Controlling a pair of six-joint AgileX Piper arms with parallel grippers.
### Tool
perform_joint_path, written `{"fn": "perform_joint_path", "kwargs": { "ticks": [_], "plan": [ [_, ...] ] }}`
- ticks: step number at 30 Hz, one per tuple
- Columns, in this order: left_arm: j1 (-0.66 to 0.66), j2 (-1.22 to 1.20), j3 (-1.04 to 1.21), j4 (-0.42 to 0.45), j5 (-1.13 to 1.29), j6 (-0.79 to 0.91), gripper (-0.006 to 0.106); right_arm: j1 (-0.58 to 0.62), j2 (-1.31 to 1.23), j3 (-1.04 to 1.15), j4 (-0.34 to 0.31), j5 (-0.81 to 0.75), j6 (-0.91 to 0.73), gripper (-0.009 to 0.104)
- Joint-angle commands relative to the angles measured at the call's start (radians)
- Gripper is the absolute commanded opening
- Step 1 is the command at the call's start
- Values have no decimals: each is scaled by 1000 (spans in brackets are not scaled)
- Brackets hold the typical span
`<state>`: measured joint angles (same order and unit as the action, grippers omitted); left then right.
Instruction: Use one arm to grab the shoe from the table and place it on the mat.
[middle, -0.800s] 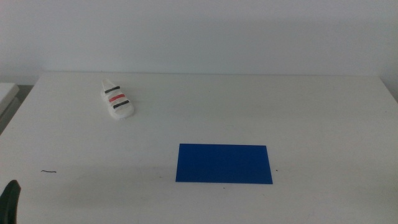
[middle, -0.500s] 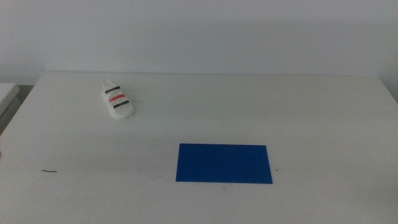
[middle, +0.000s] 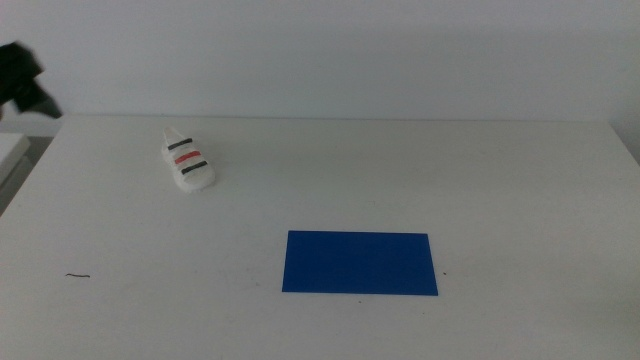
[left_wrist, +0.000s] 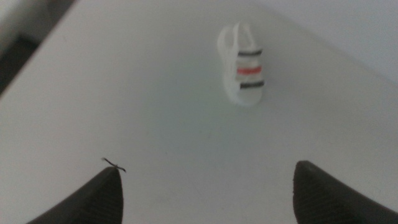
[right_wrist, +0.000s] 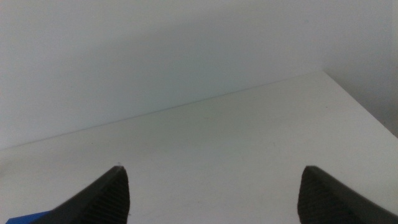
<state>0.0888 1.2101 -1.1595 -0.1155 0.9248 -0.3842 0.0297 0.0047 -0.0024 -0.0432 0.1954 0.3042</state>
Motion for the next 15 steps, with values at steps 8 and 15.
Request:
{"fn": "perform_joint_path", "kwargs": {
  "ticks": [8, 15],
  "plan": [
    [-109, 489, -442, 67, 190, -177, 94, 0, -5, 2, -6, -10, -4, 79],
    [-145, 827, -734, 73, 189, -227, 94, 0, -5, 2, -6, -10, -4, 79]
  ]
}}
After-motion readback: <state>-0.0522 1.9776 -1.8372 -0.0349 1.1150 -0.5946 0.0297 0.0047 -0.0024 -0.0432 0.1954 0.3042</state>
